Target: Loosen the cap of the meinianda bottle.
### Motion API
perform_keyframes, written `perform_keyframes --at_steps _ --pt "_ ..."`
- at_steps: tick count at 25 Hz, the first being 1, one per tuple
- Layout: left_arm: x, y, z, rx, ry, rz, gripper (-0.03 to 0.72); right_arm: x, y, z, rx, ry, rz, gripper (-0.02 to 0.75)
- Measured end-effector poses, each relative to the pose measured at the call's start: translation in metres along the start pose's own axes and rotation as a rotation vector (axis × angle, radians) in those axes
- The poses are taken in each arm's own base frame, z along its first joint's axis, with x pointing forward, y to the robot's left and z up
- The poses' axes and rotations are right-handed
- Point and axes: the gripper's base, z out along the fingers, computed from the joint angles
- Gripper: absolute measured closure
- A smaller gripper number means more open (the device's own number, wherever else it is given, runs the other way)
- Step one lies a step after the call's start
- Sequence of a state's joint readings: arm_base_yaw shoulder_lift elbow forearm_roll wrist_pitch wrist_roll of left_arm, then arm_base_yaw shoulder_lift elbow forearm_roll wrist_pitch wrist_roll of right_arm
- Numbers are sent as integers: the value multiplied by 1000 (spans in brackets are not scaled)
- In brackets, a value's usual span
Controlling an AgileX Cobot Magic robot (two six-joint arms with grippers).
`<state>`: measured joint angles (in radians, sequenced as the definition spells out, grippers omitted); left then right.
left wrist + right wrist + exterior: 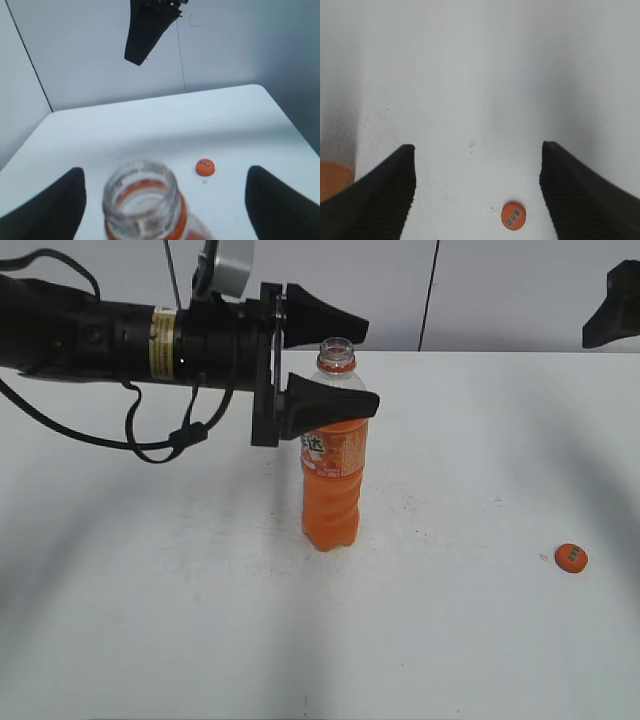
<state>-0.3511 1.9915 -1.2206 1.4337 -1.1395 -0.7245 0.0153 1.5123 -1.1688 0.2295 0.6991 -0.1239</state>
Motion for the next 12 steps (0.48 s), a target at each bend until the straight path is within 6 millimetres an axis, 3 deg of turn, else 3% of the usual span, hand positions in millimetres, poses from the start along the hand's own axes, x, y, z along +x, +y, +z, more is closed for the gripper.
perform_keyframes --at_steps 7,12 --pt "-59 -4 -18 -55 -41 86 101 -11 6 -31 -11 -33 -43 160" --pt "-94 2 -37 -280 52 52 101 -7 8 -50 0 5 -85 160"
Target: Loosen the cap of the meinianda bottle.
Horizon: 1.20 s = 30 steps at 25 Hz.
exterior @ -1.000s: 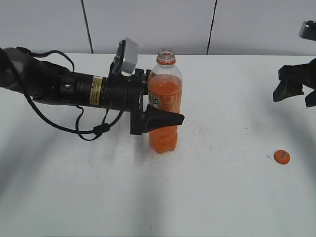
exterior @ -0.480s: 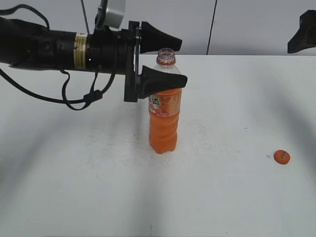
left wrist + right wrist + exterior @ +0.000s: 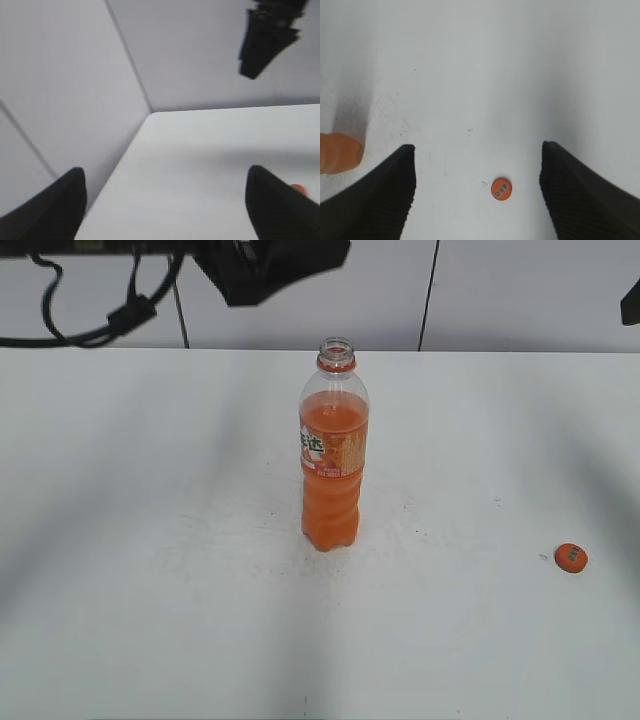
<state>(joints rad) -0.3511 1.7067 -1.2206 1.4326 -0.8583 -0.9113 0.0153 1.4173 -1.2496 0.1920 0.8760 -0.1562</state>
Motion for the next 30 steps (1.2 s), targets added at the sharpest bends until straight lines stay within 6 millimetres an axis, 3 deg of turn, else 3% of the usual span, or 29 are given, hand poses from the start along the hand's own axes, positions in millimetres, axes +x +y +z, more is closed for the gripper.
perform_keyframes --at_steps 5,7,13,20,25,30 --pt "-43 16 -37 -343 95 62 101 2 2 -13 0 -15 -8 160" --pt "-48 27 -53 -534 171 47 101 2 2 -15 -2 -12 -8 160" --pt "-16 51 -89 -1022 475 -214 101 8 4 -15 -21 56 -4 160" --pt "15 34 -101 -977 754 -581 102 18 6 -16 -37 160 -5 160" --pt "37 34 -123 -865 896 -882 102 27 5 -18 -36 268 -14 160" --pt "50 27 -140 -800 1051 -1016 109 29 4 -19 -24 292 -7 160"
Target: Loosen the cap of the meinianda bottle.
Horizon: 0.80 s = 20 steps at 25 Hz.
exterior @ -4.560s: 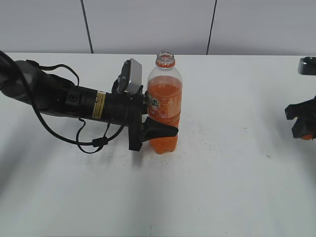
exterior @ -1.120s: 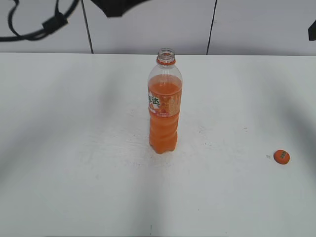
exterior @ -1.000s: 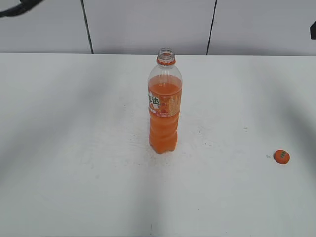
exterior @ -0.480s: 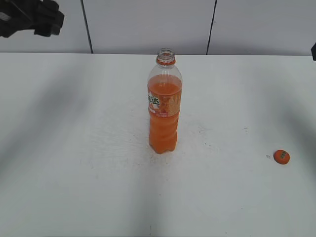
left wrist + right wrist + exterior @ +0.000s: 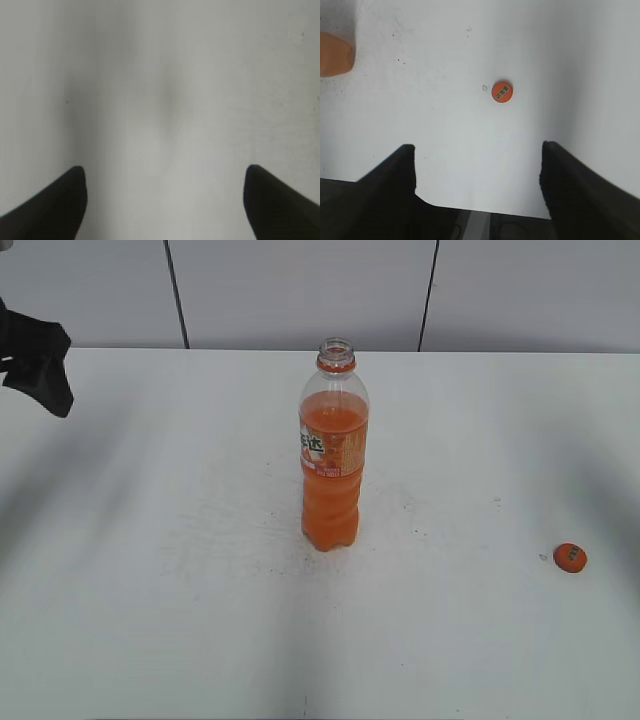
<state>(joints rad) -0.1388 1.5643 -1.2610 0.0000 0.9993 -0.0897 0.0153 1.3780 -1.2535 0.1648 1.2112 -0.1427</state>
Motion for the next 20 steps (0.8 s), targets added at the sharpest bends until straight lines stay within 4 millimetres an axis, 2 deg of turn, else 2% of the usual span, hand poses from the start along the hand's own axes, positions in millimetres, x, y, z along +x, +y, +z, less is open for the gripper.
perform_keyframes --at_steps 4,8,14,18,20 --pt "11 2 -11 -17 76 10 109 2 0 -1 8 -3 39 160" --pt "39 9 -32 -66 90 35 109 29 0 -4 35 12 36 160" --pt "114 17 -62 -78 22 41 109 94 -3 -3 123 51 3 160" --pt "163 22 -77 -71 -91 40 109 138 -1 -6 143 12 -7 160" --pt "188 24 -87 -63 -191 37 109 163 2 -12 151 -66 -14 160"
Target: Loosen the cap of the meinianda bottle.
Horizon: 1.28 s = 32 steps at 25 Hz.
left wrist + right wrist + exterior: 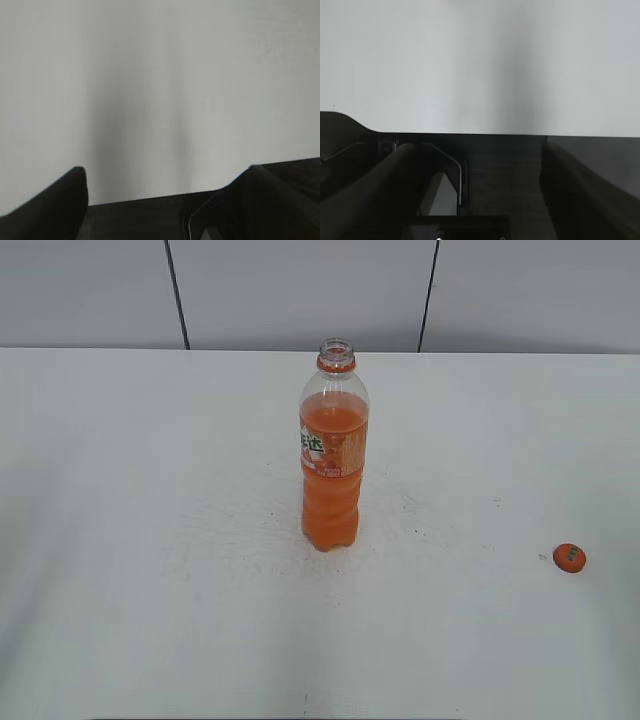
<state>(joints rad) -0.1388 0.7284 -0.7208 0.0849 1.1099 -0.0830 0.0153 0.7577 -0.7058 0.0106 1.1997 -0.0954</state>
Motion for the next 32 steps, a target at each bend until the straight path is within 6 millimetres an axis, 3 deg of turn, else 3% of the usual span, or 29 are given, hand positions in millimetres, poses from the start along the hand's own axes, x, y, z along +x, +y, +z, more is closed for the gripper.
perform_keyframes --at_steps 8,11,15,19,32 --pt "67 5 -34 19 -341 -24 109 60 5 -6 25 -258 -2 160" --pt "85 6 -44 31 -478 -34 109 79 7 -3 34 -343 -3 160" --pt "104 8 -57 39 -622 -35 109 98 9 -14 56 -542 -18 160" --pt "109 6 -59 53 -654 2 109 108 10 -15 71 -657 -47 160" --pt "109 3 -59 58 -656 8 109 107 11 -16 66 -676 -64 160"
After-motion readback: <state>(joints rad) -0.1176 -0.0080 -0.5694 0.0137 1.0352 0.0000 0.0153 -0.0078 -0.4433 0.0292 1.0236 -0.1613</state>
